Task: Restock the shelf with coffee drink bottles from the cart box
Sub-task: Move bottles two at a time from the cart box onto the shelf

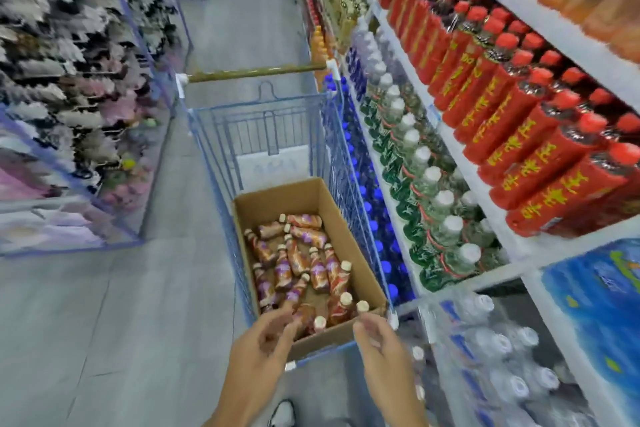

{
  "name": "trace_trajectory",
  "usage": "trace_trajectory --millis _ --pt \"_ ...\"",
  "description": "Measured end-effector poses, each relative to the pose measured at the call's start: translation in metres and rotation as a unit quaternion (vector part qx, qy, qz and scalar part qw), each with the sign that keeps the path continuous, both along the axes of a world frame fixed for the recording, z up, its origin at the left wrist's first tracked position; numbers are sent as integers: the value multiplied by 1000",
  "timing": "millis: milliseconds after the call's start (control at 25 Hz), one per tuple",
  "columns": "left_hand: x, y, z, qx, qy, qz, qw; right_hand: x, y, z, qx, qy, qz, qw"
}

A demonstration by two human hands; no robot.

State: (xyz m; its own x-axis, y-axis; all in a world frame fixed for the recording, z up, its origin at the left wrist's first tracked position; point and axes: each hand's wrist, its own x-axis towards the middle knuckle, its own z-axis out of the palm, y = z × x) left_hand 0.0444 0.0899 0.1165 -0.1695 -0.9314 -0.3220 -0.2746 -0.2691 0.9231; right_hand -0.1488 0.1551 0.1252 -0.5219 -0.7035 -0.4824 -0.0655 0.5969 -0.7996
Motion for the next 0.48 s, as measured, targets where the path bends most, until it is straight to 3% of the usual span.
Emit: trace_trajectory --millis 480 --pt "-67 -108 -45 54 -74 78 993 -64 -138 -44 75 -34 115 990"
